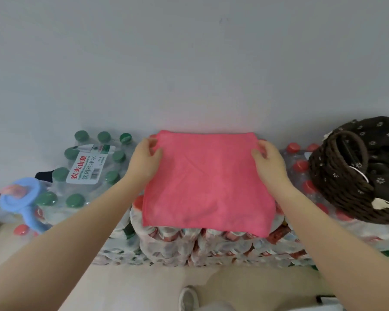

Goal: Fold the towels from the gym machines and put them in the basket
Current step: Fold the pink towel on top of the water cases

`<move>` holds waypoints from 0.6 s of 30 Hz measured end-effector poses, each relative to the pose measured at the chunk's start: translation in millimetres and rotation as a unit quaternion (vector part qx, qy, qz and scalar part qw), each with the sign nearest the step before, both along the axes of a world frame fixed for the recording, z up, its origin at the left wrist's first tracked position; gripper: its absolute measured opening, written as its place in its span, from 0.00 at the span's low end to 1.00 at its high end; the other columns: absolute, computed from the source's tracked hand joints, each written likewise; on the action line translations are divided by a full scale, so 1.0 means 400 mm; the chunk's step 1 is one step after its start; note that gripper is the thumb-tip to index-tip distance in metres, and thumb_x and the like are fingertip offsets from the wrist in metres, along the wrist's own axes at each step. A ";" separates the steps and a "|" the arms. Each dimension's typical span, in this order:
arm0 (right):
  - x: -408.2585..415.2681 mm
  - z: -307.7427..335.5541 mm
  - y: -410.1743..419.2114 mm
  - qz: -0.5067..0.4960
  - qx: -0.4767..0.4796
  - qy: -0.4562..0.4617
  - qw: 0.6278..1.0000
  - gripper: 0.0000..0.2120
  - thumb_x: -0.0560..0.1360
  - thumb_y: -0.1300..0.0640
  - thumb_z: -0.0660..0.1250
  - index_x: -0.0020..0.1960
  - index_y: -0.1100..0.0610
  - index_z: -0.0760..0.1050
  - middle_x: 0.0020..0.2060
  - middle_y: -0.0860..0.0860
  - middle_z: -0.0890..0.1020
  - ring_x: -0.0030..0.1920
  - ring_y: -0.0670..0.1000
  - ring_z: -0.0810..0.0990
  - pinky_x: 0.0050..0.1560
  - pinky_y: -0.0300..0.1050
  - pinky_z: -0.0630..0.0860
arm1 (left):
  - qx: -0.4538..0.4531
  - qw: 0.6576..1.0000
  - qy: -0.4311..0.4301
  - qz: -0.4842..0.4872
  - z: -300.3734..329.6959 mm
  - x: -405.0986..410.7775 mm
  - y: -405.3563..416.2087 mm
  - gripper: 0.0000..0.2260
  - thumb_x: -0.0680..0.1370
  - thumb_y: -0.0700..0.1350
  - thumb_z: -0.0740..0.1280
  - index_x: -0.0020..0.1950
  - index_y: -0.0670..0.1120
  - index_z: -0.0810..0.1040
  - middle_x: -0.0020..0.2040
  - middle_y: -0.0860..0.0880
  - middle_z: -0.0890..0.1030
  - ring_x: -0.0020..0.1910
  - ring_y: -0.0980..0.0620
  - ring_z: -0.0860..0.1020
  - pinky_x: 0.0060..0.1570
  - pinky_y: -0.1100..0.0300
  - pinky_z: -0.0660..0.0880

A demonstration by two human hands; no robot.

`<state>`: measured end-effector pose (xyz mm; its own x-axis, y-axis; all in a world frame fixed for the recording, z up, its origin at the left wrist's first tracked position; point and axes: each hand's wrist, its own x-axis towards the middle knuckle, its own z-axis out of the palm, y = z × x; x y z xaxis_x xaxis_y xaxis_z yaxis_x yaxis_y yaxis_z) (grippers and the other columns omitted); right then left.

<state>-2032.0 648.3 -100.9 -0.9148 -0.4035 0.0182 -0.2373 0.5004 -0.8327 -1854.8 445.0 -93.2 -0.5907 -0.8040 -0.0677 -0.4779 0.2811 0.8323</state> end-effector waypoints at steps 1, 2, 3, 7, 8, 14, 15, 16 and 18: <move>0.023 0.000 0.022 -0.007 -0.001 0.003 1.000 0.17 0.78 0.59 0.59 0.66 0.59 0.69 0.65 0.54 0.73 0.66 0.52 0.71 0.61 0.40 0.65 | -0.016 1.000 -0.010 -0.003 0.003 0.027 0.013 0.16 0.78 0.43 0.60 0.66 0.42 0.69 0.62 0.45 0.75 0.57 0.50 0.74 0.56 0.58 0.68; 0.049 0.003 0.043 -0.019 -0.002 0.003 1.000 0.16 0.78 0.60 0.59 0.65 0.59 0.70 0.63 0.54 0.74 0.64 0.52 0.72 0.58 0.40 0.66 | -0.029 0.999 -0.023 -0.006 0.007 0.054 0.028 0.15 0.78 0.43 0.60 0.65 0.42 0.70 0.61 0.46 0.76 0.53 0.52 0.73 0.53 0.59 0.68; 0.072 0.004 0.062 -0.033 -0.011 -0.002 0.999 0.15 0.78 0.61 0.58 0.64 0.58 0.71 0.61 0.54 0.75 0.61 0.52 0.73 0.55 0.40 0.67 | -0.036 0.999 -0.038 -0.010 0.009 0.079 0.042 0.15 0.78 0.43 0.60 0.64 0.42 0.71 0.59 0.46 0.77 0.51 0.53 0.73 0.51 0.59 0.68; 0.154 -0.002 0.129 -0.094 -0.020 -0.025 0.995 0.12 0.77 0.61 0.58 0.59 0.57 0.72 0.56 0.52 0.77 0.52 0.49 0.75 0.50 0.42 0.68 | -0.059 0.996 -0.065 -0.023 0.003 0.174 0.114 0.08 0.78 0.43 0.61 0.54 0.42 0.76 0.46 0.49 0.77 0.44 0.52 0.73 0.42 0.60 0.69; 0.172 -0.008 0.146 -0.108 -0.006 -0.025 0.994 0.13 0.76 0.62 0.58 0.59 0.58 0.72 0.54 0.51 0.76 0.51 0.49 0.75 0.50 0.43 0.69 | -0.067 0.995 -0.065 -0.019 -0.003 0.194 0.131 0.06 0.78 0.42 0.61 0.51 0.42 0.76 0.43 0.49 0.76 0.43 0.51 0.73 0.38 0.61 0.68; 0.260 -0.032 0.199 -0.167 -0.012 -0.049 0.985 0.09 0.77 0.65 0.59 0.56 0.62 0.70 0.44 0.51 0.74 0.46 0.50 0.73 0.48 0.43 0.69 | -0.033 0.998 -0.047 0.039 -0.051 0.269 0.198 0.05 0.78 0.43 0.61 0.48 0.42 0.73 0.41 0.49 0.75 0.41 0.49 0.72 0.40 0.58 0.66; 0.269 -0.039 0.201 -0.173 -0.026 -0.068 0.982 0.09 0.77 0.64 0.59 0.57 0.61 0.70 0.41 0.49 0.73 0.45 0.50 0.72 0.48 0.43 0.69 | -0.008 0.998 -0.042 0.052 -0.058 0.274 0.207 0.07 0.79 0.43 0.60 0.50 0.41 0.73 0.42 0.48 0.75 0.41 0.48 0.72 0.40 0.58 0.65; 0.277 -0.049 0.203 -0.175 -0.037 -0.091 0.980 0.08 0.77 0.63 0.59 0.57 0.61 0.70 0.40 0.49 0.73 0.44 0.50 0.72 0.48 0.44 0.69 | 0.016 0.997 -0.041 0.060 -0.061 0.277 0.217 0.08 0.79 0.44 0.59 0.53 0.40 0.73 0.43 0.47 0.75 0.41 0.48 0.71 0.40 0.58 0.65; 0.298 -0.074 0.211 -0.154 -0.057 -0.143 0.976 0.07 0.78 0.59 0.59 0.52 0.61 0.73 0.39 0.53 0.75 0.41 0.52 0.74 0.46 0.47 0.71 | 0.055 0.997 -0.041 0.046 -0.066 0.277 0.243 0.10 0.80 0.44 0.55 0.55 0.41 0.72 0.44 0.46 0.74 0.43 0.46 0.72 0.40 0.57 0.64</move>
<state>-1912.8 732.6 -130.3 -0.9668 -0.1183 -0.2267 0.1598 0.4124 -0.8968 -1743.9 542.0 -119.7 -0.5036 -0.8395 -0.2041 -0.5658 0.1420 0.8122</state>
